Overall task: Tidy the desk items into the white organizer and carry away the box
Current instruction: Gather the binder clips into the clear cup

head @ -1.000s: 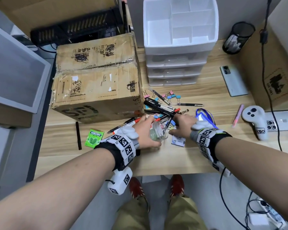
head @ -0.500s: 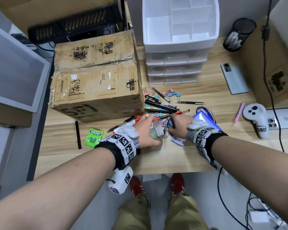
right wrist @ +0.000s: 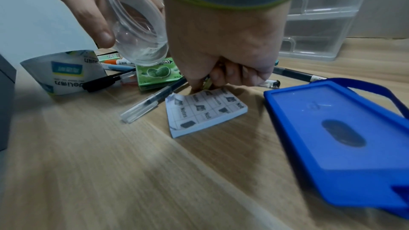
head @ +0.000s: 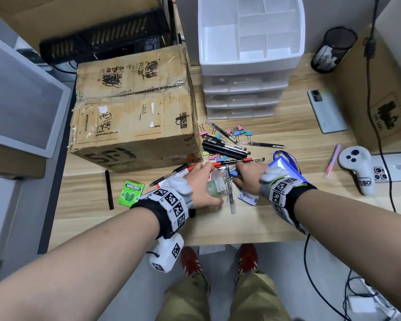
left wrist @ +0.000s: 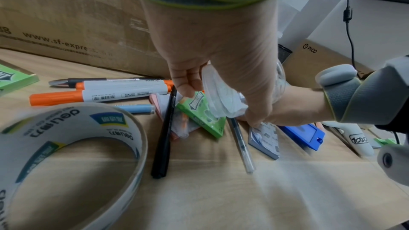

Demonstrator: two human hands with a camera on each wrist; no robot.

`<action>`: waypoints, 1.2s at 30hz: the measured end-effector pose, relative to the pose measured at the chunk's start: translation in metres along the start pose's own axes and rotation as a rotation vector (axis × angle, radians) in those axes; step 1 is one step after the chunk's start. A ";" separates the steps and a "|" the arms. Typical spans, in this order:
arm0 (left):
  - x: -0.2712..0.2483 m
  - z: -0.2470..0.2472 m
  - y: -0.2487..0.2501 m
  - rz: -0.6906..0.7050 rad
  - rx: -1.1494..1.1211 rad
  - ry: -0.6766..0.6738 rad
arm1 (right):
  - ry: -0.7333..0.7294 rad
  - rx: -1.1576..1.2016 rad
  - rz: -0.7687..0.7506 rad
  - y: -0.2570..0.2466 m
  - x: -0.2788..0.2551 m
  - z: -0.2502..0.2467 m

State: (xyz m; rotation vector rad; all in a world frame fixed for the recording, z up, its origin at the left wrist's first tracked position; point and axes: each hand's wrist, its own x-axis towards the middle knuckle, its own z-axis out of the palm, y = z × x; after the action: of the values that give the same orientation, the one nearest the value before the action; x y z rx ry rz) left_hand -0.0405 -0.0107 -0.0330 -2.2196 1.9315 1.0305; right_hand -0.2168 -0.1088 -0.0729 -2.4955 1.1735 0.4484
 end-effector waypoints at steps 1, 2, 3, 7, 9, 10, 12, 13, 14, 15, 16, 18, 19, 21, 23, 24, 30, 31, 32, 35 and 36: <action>0.000 0.000 0.000 -0.002 0.001 0.000 | -0.021 -0.015 -0.013 0.000 0.000 -0.002; -0.001 0.000 0.000 -0.003 0.001 0.000 | -0.045 -0.041 -0.024 -0.001 -0.001 -0.005; -0.001 0.000 0.000 -0.005 -0.001 0.001 | -0.068 -0.067 -0.036 -0.003 -0.002 -0.006; -0.002 -0.001 0.001 -0.010 -0.006 0.002 | -0.202 -0.120 -0.028 -0.008 0.001 -0.013; -0.002 0.000 0.001 -0.019 -0.004 0.004 | -0.219 -0.136 -0.009 -0.009 0.001 -0.016; -0.001 0.000 0.001 -0.025 -0.002 0.008 | -0.211 -0.137 0.007 -0.010 0.001 -0.017; -0.001 0.001 0.000 -0.041 -0.002 0.020 | -0.176 -0.075 0.036 -0.010 0.000 -0.016; -0.002 0.001 0.000 -0.045 0.000 0.024 | -0.159 -0.014 0.044 -0.009 -0.001 -0.015; -0.002 0.001 0.000 -0.050 0.002 0.023 | -0.147 0.064 0.043 -0.007 -0.001 -0.016; -0.002 0.002 0.000 -0.053 0.004 0.023 | -0.142 0.151 0.041 -0.005 -0.001 -0.016; -0.003 0.001 0.001 -0.055 0.005 0.023 | -0.146 0.244 0.043 -0.002 -0.002 -0.018; -0.002 -0.001 0.002 -0.071 0.008 0.018 | -0.183 0.465 0.083 0.002 -0.003 -0.024; -0.002 -0.002 0.003 -0.081 0.008 0.014 | -0.211 0.613 0.118 0.002 -0.004 -0.029; -0.002 -0.004 0.005 -0.099 0.009 0.007 | -0.288 0.933 0.167 -0.001 -0.006 -0.041; -0.003 -0.006 0.007 -0.113 0.013 0.012 | -0.356 1.064 0.171 -0.007 -0.007 -0.054; -0.002 -0.006 0.008 -0.121 0.010 0.013 | -0.384 1.030 0.145 -0.012 -0.006 -0.061; 0.001 -0.009 0.008 -0.074 -0.064 0.053 | -0.392 0.491 -0.031 -0.040 -0.005 -0.090; 0.002 -0.010 0.007 -0.072 -0.091 0.062 | -0.389 0.507 -0.026 -0.042 -0.003 -0.090; 0.002 -0.011 0.006 -0.076 -0.118 0.071 | -0.401 0.582 -0.008 -0.042 -0.001 -0.091; 0.001 -0.013 0.002 -0.111 -0.183 0.098 | -0.481 0.887 0.068 -0.039 0.003 -0.092; 0.001 -0.013 0.001 -0.126 -0.201 0.104 | -0.501 0.940 0.079 -0.038 0.004 -0.095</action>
State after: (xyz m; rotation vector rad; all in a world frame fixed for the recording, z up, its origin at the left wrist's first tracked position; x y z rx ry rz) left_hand -0.0356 -0.0172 -0.0224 -2.5120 1.7677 1.1593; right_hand -0.1723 -0.1301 0.0162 -1.4313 0.9568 0.3819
